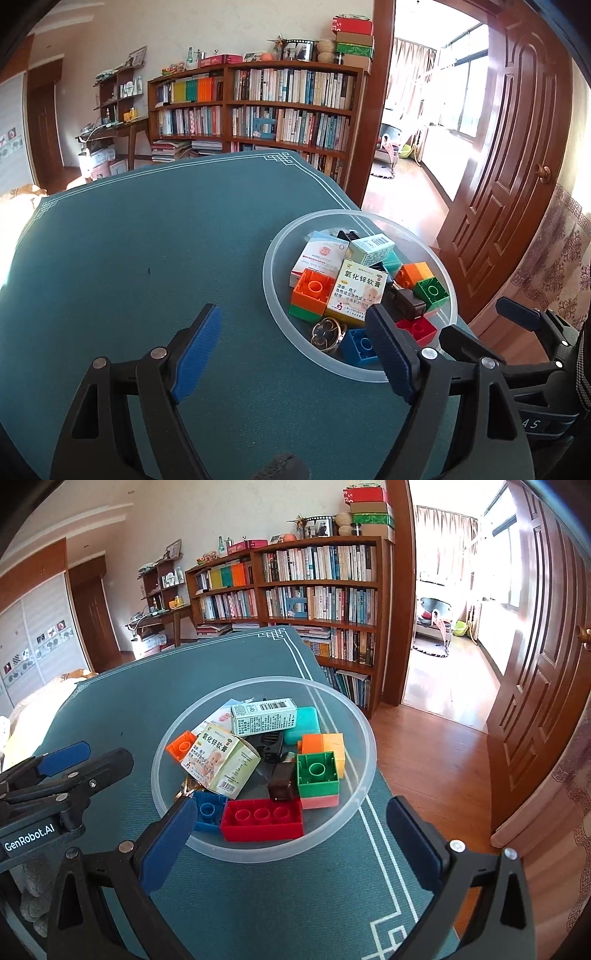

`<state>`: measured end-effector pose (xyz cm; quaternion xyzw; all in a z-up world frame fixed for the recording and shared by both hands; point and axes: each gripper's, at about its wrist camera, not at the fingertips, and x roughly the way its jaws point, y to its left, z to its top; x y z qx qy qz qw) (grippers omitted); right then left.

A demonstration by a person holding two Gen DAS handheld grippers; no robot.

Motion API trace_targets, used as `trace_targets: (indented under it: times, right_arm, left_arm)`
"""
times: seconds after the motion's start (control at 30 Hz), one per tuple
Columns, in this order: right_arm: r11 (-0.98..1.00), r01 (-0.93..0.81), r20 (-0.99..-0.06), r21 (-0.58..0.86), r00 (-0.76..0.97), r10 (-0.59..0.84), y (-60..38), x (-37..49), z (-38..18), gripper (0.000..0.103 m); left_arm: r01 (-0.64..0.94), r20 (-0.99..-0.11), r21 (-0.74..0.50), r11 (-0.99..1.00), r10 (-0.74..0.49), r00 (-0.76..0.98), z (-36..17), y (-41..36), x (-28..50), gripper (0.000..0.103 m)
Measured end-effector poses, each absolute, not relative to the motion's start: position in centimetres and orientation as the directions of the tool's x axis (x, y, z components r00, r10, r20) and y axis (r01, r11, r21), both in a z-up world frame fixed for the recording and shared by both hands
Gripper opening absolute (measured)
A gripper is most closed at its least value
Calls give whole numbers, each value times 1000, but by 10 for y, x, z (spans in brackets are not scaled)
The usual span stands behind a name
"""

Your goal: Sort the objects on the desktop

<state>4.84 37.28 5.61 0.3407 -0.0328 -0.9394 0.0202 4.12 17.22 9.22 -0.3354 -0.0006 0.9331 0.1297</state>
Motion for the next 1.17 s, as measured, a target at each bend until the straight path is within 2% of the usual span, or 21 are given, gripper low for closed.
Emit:
trace_targets:
  times: [0.43,1.17]
  right_arm:
    - [-996,6,-652,85,-756,-60,378,56,49,103]
    - [-998,-1,-662,68,-748,-44,374,56,45,103]
  left_arm:
    - [-219,-628,-51,-974,202,-752,94,181,45,83]
    - [-266,-624,-9,-964,213,-752,93,191,46,83]
